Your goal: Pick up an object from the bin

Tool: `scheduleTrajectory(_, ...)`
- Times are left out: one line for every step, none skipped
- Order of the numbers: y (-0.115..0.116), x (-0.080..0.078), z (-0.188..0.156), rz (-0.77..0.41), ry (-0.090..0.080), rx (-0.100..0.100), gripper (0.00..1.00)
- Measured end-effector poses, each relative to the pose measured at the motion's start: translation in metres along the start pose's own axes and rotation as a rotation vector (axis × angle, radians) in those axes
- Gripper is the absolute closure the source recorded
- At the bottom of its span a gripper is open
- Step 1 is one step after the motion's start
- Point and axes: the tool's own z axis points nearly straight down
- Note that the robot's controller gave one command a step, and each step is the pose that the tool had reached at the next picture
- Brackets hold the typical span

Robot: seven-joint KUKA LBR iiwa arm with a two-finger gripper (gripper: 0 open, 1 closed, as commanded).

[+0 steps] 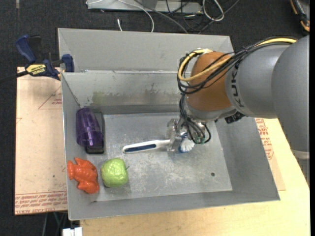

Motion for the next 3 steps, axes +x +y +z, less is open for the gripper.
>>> scheduleTrajectory(-0.002, 0.000, -0.006, -0.003, 0.000, 0.000, 1.00)
scheduleTrajectory(0.007, -0.008, -0.006, -0.020, -0.002, -0.001, 1.00)
scheduleTrajectory(0.003, -0.003, -0.108, -0.033, 0.001, 0.000, 1.00)
